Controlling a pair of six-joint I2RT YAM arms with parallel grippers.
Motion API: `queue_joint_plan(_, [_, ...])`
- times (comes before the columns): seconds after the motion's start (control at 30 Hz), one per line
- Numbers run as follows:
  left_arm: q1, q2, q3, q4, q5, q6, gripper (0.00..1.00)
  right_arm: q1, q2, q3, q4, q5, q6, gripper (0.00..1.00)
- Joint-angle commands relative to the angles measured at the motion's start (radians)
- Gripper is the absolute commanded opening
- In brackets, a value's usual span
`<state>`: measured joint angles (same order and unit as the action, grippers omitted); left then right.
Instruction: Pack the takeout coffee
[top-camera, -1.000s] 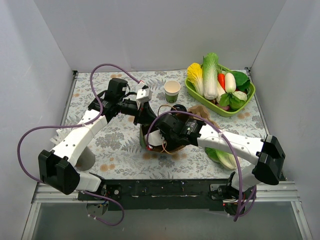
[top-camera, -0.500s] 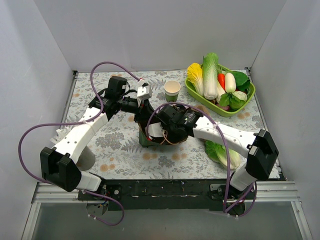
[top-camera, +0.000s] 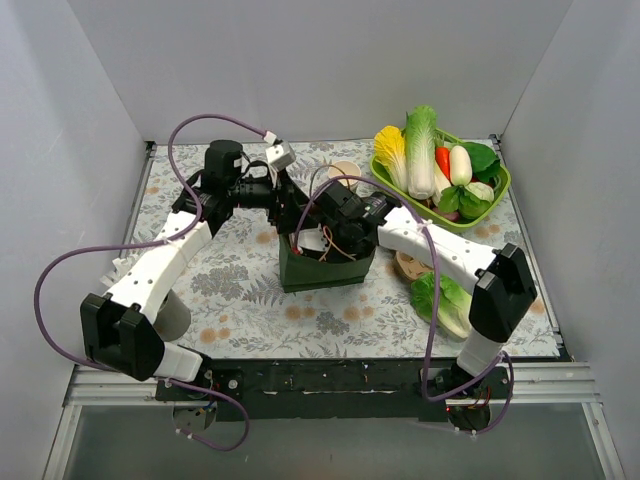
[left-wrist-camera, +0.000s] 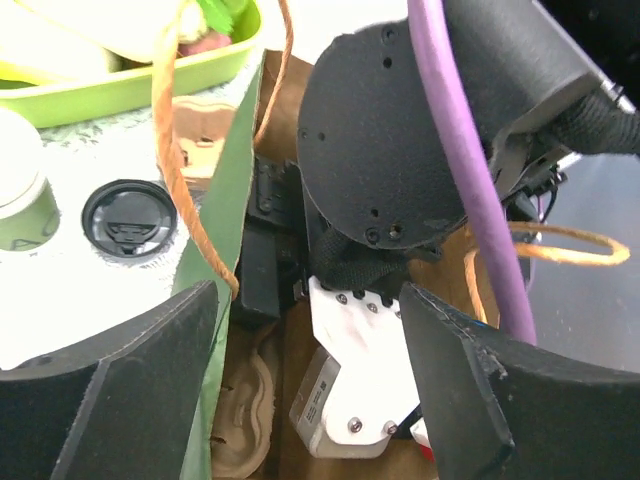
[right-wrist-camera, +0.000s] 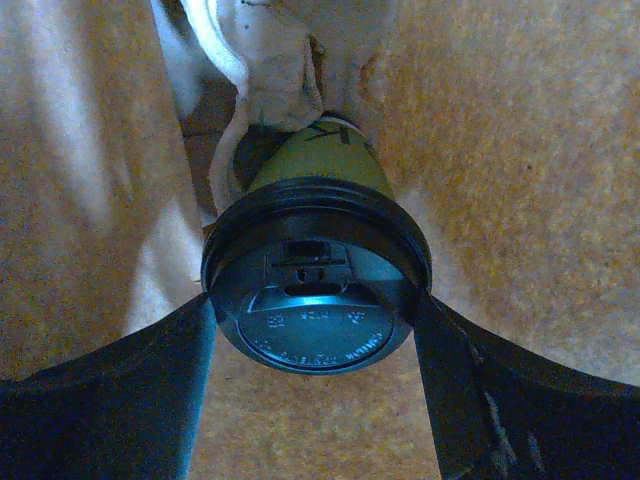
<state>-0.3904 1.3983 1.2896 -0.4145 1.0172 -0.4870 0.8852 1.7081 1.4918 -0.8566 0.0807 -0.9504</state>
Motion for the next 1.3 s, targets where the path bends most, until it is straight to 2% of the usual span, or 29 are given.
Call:
queue_joint_plan(0.0, [0.019,-0.041,0.086,0.137,0.014,-0.211,0.76,-0.032,0.103,0.030,-0.163,-0.133,0.016,0.09])
queue_joint_plan(0.07, [0.048,-0.051,0.100,0.126,-0.011,-0.231,0.84,-0.054,0.122,0.057,-0.196,-0.174,0.032,0.12])
queue_joint_plan(0.2, [0.131,-0.070,0.109,0.100,-0.080,-0.228,0.84,-0.088,0.163,0.120,-0.231,-0.246,0.047,0.23])
queue_joint_plan(0.47, [0.324,-0.078,0.165,0.095,0.000,-0.255,0.85,-0.114,0.182,0.281,-0.274,-0.309,0.067,0.48])
queue_joint_plan(0.63, [0.346,-0.094,0.169,0.097,0.026,-0.249,0.86,-0.115,0.167,0.318,-0.251,-0.312,0.119,0.56])
queue_joint_plan(0.73, [0.346,-0.091,0.162,0.097,0.073,-0.280,0.86,-0.115,0.151,0.324,-0.223,-0.311,0.145,0.66])
queue_joint_plan(0.8, [0.344,-0.094,0.151,0.095,0.095,-0.292,0.87,-0.115,0.142,0.334,-0.214,-0.305,0.154,0.81])
queue_joint_plan(0.87, [0.343,-0.102,0.134,0.098,0.103,-0.305,0.87,-0.117,0.134,0.353,-0.202,-0.291,0.174,0.91])
queue_joint_plan(1.27, [0.343,-0.099,0.100,0.129,0.115,-0.326,0.87,-0.115,0.056,0.452,-0.173,-0.276,0.275,0.97])
